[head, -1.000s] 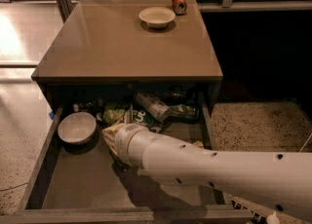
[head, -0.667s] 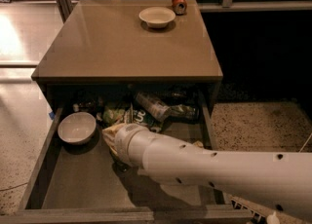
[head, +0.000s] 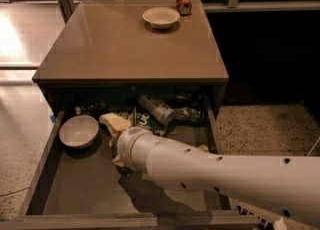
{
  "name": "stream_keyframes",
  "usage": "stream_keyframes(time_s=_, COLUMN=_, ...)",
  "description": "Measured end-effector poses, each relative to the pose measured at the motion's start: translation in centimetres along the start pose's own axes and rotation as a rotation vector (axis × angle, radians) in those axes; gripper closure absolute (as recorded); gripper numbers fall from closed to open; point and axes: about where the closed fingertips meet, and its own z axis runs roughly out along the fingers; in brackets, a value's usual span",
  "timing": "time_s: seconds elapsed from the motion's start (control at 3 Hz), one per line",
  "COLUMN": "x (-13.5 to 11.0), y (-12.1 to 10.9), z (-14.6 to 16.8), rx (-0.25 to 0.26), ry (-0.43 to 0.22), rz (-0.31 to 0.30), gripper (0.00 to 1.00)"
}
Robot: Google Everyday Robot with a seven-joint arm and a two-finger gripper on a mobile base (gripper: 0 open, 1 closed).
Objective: Pick green jalapeno chip bag from top drawer and place on counter
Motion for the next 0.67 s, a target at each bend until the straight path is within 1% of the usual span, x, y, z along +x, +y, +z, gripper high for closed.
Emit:
stream_keyframes(time_s=0.33, x=-0.01, y=-0.01, z=0.0, rx=0.0, ry=0.0, rz=0.0, gripper=0.0)
stream_keyframes(time_s=0.67, x=0.05, y=0.04, z=-0.04, rx=-0.002, ry=0.006, rz=-0.003, gripper=0.0)
